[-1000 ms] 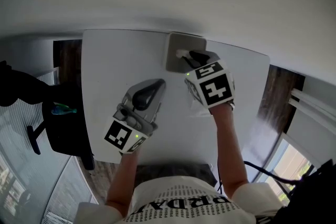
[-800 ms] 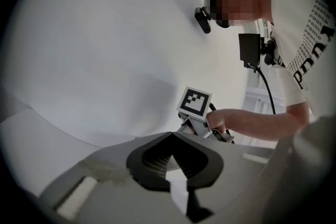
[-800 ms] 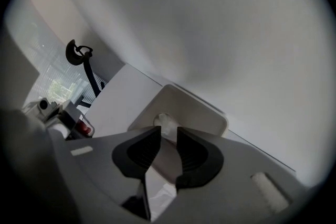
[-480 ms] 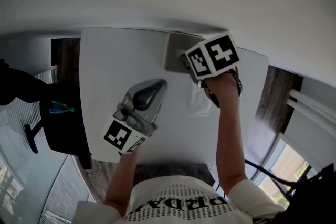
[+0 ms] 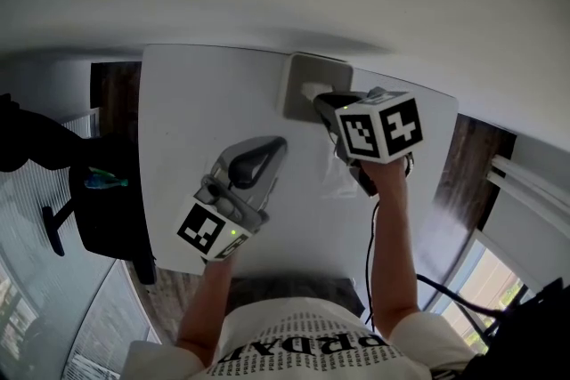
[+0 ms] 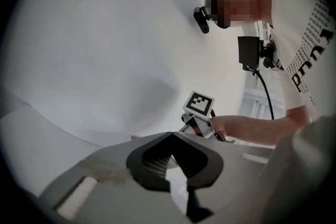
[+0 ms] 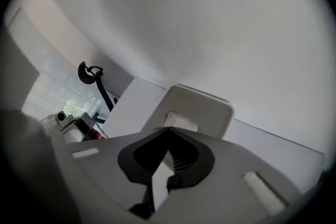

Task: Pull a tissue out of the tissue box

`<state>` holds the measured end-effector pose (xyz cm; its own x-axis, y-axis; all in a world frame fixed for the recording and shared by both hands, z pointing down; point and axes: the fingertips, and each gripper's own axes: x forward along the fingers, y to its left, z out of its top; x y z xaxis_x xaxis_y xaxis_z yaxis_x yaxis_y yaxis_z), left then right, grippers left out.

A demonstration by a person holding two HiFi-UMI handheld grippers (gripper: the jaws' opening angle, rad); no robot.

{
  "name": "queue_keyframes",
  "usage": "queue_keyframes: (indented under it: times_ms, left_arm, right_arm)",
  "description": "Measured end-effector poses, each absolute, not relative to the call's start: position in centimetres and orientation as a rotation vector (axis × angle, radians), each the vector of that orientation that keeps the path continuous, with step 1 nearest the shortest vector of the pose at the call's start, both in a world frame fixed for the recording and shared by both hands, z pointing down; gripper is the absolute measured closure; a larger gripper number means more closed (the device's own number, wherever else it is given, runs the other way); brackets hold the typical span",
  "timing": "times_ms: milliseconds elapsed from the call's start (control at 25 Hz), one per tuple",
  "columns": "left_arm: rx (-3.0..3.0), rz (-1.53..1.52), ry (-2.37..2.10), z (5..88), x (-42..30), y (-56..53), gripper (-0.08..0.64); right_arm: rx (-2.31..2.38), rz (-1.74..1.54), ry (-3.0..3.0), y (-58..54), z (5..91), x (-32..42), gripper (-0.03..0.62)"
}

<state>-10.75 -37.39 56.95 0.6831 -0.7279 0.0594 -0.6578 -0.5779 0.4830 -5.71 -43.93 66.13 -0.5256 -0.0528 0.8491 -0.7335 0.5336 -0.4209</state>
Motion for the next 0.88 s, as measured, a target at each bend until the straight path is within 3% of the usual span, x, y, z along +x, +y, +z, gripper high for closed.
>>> queue_keyframes:
  times_ms: [880]
  left_arm:
    - [2.513,-0.191,-1.060,51.7,-10.0,-35.7,0.566]
  right_arm:
    - [0.713,0.862,-2.153,-41.6,56.9,-5.5,0.586]
